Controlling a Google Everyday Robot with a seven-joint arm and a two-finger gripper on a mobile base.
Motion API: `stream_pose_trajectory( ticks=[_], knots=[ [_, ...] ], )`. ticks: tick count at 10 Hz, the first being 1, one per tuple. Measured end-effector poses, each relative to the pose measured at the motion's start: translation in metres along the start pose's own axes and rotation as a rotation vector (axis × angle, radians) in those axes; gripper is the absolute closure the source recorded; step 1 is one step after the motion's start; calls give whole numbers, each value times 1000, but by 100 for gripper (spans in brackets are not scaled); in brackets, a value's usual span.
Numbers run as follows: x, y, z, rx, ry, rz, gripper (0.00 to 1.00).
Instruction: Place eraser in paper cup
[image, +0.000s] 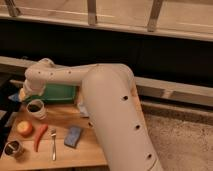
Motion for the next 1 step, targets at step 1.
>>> stream_pose_trajectory(
  ticks=[1],
  knots=[
    [0, 0, -1, 2, -2, 0, 37]
  ],
)
